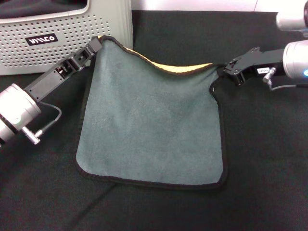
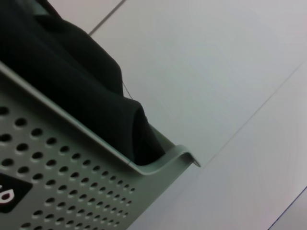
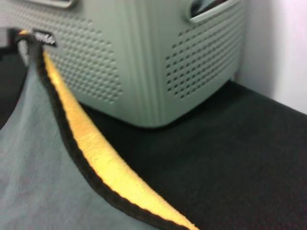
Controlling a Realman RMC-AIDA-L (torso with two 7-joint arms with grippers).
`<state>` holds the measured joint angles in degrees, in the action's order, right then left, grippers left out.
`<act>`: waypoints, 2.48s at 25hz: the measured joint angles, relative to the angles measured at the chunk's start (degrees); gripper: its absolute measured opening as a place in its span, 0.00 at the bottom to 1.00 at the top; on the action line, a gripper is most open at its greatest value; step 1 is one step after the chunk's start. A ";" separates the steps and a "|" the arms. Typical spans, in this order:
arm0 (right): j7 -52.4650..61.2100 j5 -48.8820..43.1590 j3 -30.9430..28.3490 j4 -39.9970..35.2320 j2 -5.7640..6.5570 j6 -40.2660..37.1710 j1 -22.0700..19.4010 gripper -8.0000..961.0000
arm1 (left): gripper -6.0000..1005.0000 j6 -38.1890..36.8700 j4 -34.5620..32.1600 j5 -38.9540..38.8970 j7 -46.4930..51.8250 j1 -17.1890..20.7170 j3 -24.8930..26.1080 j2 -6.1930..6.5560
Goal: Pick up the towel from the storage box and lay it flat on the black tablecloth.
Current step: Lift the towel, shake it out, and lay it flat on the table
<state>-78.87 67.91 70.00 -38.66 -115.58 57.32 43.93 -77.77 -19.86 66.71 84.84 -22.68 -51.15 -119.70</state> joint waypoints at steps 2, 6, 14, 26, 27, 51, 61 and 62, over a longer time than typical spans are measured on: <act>-0.74 -1.04 0.57 0.16 0.04 -0.06 0.71 0.13 | 0.02 0.01 0.02 -0.03 -0.01 -0.02 0.01 0.00; -1.07 -4.42 0.73 0.18 0.02 0.06 1.97 0.13 | 0.02 0.01 0.05 -0.07 -0.03 -0.17 0.04 0.00; -1.39 -6.36 0.88 -2.10 0.81 1.92 1.54 0.13 | 0.02 0.01 0.09 -0.13 -0.04 -0.17 0.75 0.00; -3.81 -8.76 0.56 -4.22 0.91 1.27 1.06 0.14 | 0.02 -0.01 0.09 -0.18 -0.04 -0.34 0.80 0.00; -3.88 -9.08 0.56 -4.32 0.79 0.97 1.07 0.14 | 0.02 -0.01 0.09 -0.18 -0.04 -0.34 0.80 0.00; -4.67 -9.56 1.54 -1.62 -0.08 -5.75 1.07 0.16 | 0.02 6.39 5.51 -0.18 -6.67 -4.41 0.68 -0.26; -5.72 -9.46 1.64 0.91 -0.26 -9.53 1.44 0.16 | 0.02 10.44 8.95 -6.32 -13.91 -5.97 0.71 -0.62; -5.72 -9.40 1.72 0.94 -0.27 -9.86 1.45 0.16 | 0.02 10.62 9.03 -6.75 -14.39 -5.97 0.71 -0.62</act>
<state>-84.59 58.52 71.73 -37.72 -115.85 47.46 45.38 -67.15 -10.83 59.95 70.45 -28.66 -50.45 -120.32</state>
